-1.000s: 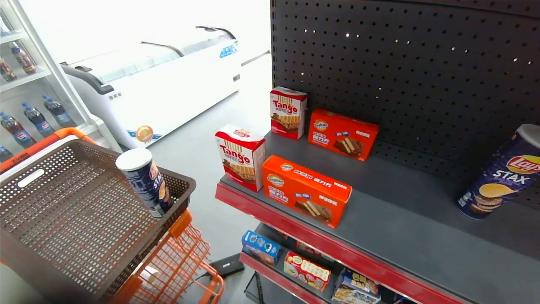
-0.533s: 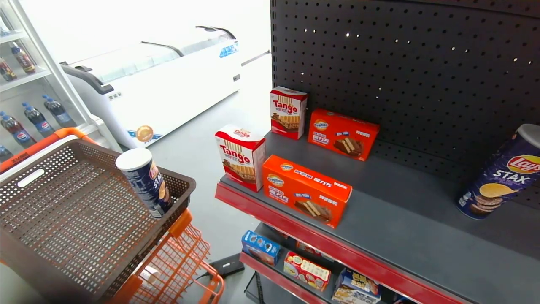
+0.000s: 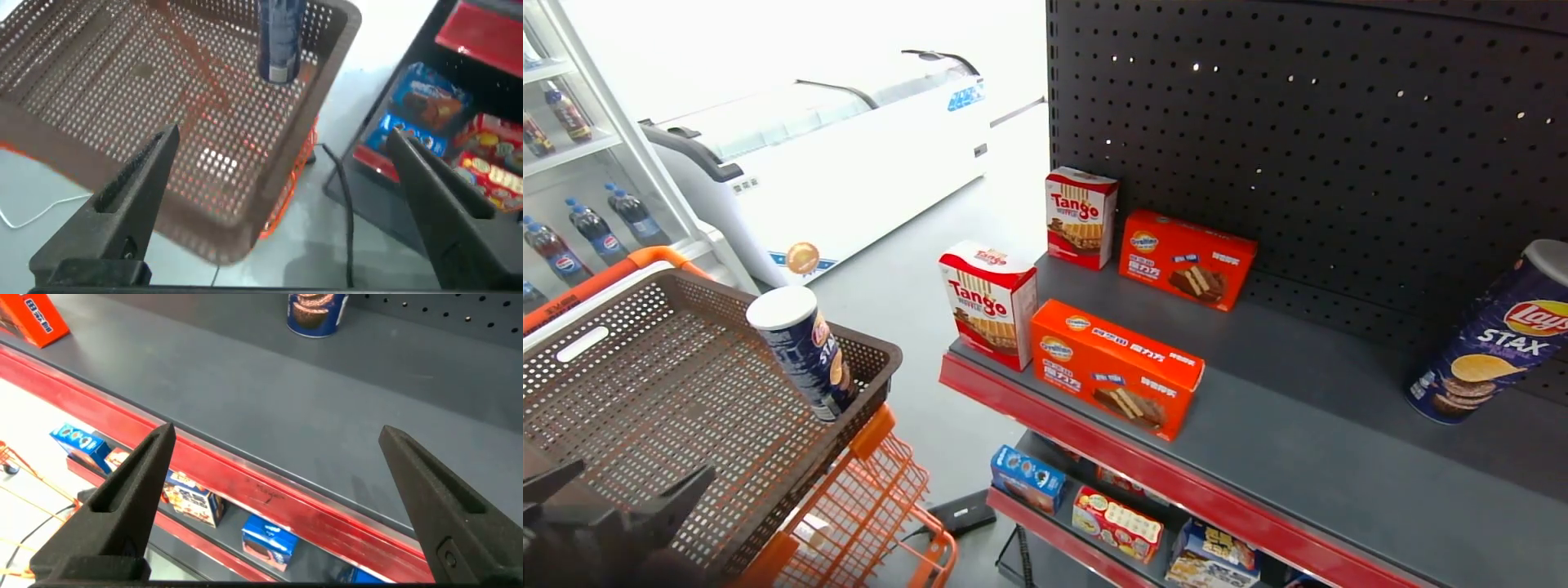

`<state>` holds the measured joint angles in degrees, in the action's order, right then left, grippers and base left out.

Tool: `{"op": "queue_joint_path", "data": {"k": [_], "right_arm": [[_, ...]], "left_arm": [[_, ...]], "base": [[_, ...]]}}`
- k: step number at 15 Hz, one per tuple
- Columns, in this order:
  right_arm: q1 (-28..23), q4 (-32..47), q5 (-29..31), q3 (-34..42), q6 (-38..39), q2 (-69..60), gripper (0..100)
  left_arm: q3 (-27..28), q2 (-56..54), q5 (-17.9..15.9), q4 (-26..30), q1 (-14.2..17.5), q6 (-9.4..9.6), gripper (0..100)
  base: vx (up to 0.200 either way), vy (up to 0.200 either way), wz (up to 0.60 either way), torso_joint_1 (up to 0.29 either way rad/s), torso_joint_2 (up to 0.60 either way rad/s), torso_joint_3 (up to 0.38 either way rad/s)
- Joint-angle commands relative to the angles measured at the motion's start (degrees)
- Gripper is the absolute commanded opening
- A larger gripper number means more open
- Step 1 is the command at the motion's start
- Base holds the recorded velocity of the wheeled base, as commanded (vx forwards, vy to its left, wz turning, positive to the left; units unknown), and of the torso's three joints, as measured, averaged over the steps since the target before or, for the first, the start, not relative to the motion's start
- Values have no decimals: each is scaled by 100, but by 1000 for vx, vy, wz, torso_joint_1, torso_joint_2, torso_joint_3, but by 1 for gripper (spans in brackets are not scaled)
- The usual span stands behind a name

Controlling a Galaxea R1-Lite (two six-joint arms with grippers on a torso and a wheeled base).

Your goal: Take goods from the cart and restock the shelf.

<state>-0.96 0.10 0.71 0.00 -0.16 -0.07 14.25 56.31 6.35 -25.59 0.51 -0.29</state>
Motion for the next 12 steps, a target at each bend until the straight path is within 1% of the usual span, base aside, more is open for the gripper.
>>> {"op": "queue_joint_path", "data": {"k": [1, 3, 4, 5, 6, 7, 9, 12], "right_arm": [[0, -1, 0, 0, -2, 7, 100], [0, -1, 0, 0, -2, 7, 100], [0, 8, 0, 0, -2, 7, 100], [0, -1, 0, 0, -2, 7, 100], [0, -1, 0, 0, -2, 7, 100], [0, -1, 0, 0, -2, 7, 100], [8, 8, 0, 0, -2, 7, 100], [0, 8, 0, 0, -2, 7, 100]], "left_arm": [[-116, 2350, 6, -2135, 142, -59, 100], [-107, 3492, 6, -3664, 256, 38, 100], [-116, 3782, 6, -4086, 248, 47, 100], [-36, 4230, 6, -4631, 248, 47, 100], [16, 4415, 6, -4842, 248, 38, 100], [254, 4863, 6, -5307, 256, 20, 100], [667, 5329, 6, -5536, 265, 29, 100], [1212, 5786, 6, -5562, 256, 38, 100]], "base": [[0, 0, 0, 0, 0, 0], [0, 0, 0, 0, 0, 0], [0, 0, 0, 0, 0, 0], [0, 0, 0, 0, 0, 0], [0, 0, 0, 0, 0, 0], [0, 0, 0, 0, 0, 0], [0, 0, 0, 0, 0, 0], [0, 0, 0, 0, 0, 0]]}}
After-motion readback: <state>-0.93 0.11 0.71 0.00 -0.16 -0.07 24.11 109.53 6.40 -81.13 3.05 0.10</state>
